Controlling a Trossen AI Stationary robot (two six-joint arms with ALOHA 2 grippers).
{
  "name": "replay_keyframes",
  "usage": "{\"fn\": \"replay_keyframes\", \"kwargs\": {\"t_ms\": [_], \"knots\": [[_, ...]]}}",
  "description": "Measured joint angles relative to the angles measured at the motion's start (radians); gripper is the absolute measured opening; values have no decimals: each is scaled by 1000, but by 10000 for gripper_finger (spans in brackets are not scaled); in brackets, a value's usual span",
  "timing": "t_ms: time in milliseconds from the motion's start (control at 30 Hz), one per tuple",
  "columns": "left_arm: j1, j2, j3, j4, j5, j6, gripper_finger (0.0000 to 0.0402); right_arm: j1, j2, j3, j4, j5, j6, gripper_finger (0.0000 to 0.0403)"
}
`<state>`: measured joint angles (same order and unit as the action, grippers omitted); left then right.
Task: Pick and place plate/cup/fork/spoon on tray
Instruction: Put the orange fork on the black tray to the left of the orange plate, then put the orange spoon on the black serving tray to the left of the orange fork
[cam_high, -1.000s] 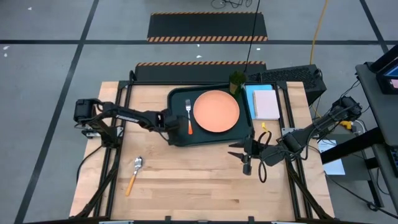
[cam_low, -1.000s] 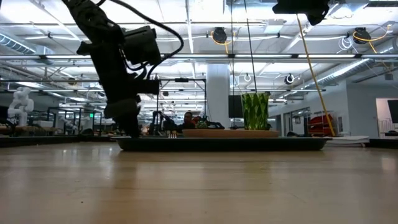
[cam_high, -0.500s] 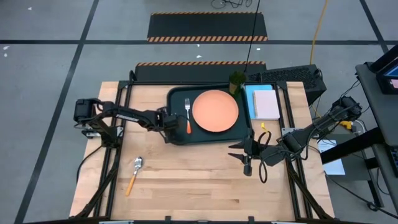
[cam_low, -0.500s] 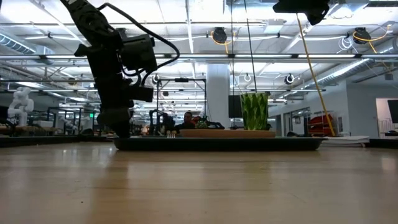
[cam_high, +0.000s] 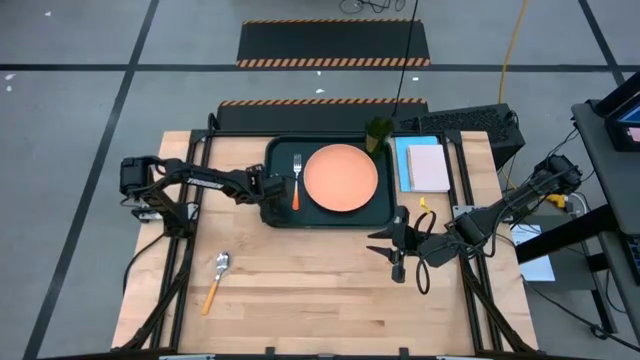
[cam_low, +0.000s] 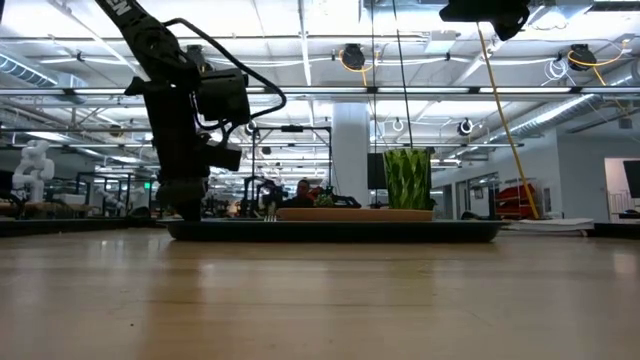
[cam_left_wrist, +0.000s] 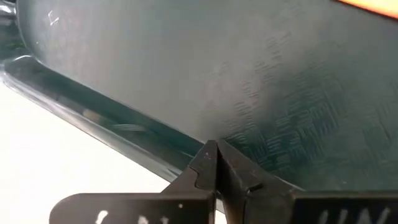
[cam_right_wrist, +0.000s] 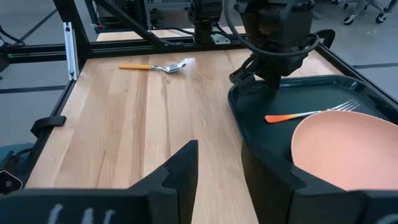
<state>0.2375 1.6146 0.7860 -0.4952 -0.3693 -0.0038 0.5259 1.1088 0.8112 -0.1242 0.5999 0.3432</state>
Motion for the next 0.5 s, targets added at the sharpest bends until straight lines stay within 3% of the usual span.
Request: {"fn": "replay_keyframes", "kwargs": {"t_ms": [300, 500], "knots": [[-34, -111, 3, -13, 0, -107, 8, 0, 0, 0, -12, 1, -15, 118], [-176, -265, 3, -45, 3, -281, 8, 0, 0, 0, -28, 1, -7, 118]]}}
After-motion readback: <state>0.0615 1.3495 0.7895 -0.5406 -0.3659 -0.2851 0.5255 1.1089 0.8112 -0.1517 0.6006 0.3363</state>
